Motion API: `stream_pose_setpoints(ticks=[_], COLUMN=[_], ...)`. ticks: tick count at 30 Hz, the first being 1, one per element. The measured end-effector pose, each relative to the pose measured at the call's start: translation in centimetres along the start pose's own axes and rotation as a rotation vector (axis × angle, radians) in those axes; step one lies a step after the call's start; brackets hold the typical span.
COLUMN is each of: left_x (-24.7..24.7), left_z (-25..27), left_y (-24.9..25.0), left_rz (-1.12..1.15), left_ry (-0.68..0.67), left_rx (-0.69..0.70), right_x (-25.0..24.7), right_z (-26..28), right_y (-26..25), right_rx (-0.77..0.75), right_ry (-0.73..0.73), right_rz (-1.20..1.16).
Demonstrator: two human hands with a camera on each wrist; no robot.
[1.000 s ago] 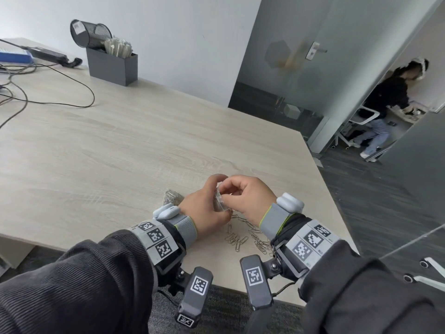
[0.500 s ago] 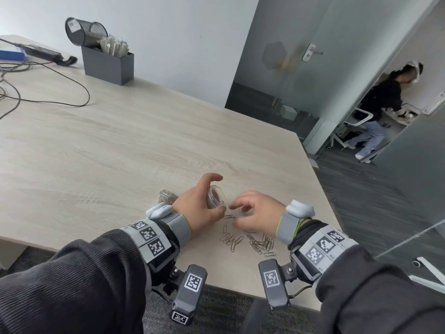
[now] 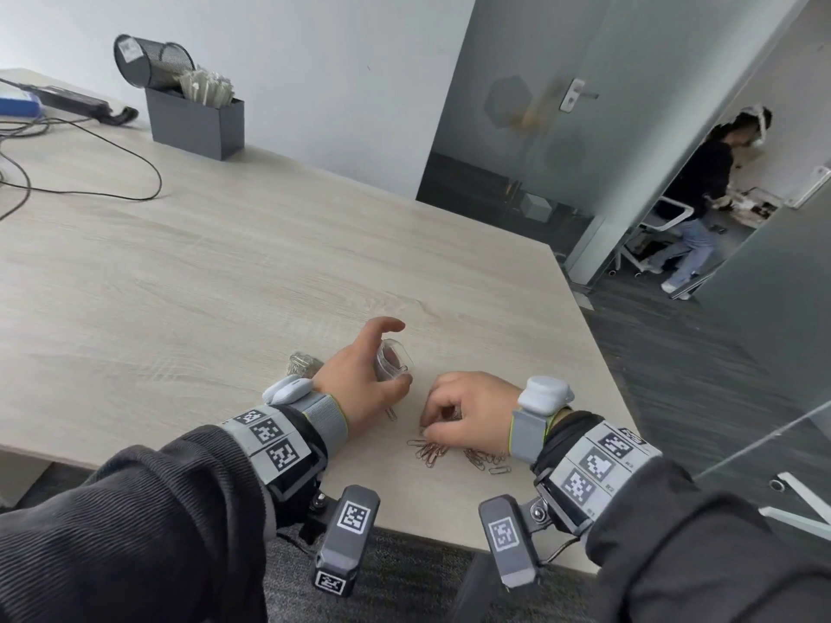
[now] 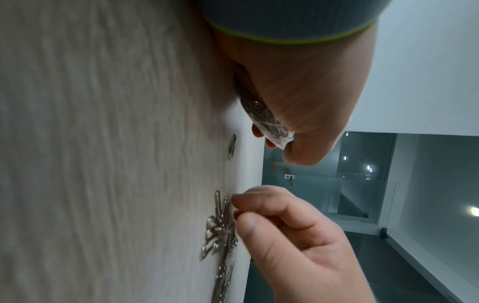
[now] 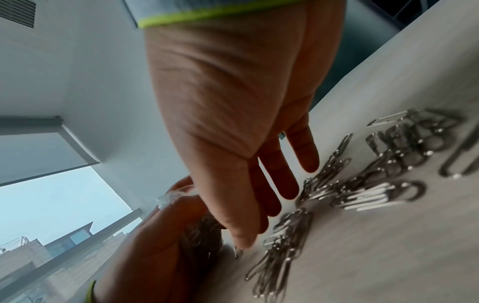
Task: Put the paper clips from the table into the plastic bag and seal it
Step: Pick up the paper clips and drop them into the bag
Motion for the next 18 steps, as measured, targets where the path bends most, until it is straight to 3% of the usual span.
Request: stream_pose_setpoints(ticks=[4,7,10,18], left_x=[0.0,0.0,0.0,-0.1], left_z=[-0.1,0.0,0.0,0.0], left_y=[-0.1,-0.1,-0.1,-0.1], left_rz=[0.01,0.012,0.005,-0.005], left_ry=[0.014,0.016,0.022,-0.01], left_rx=[-0.011,-0.005,-0.005,-0.009], right_x=[0.6,0.9,1.1,0.3], right_z=[-0.7,-1.1,-0.9,0.5], right_y=[-0.7,-1.4,-1.3,1.4], right_rx=[-0.112,-0.199,-0.191,-0.028], right_ry=[0.004,-0.07,-0.131,-0.079], right_rz=[-0.055,0.061,0.118,0.197])
Point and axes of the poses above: each hand's wrist, its own z-axis away from the middle knuckle, its own x-axis out of the palm, y = z × x, the point moved 1 cm from there along -z, towards the middle knuckle, and after that the axes turned 2 degrees about x, right-handed, at the moved point
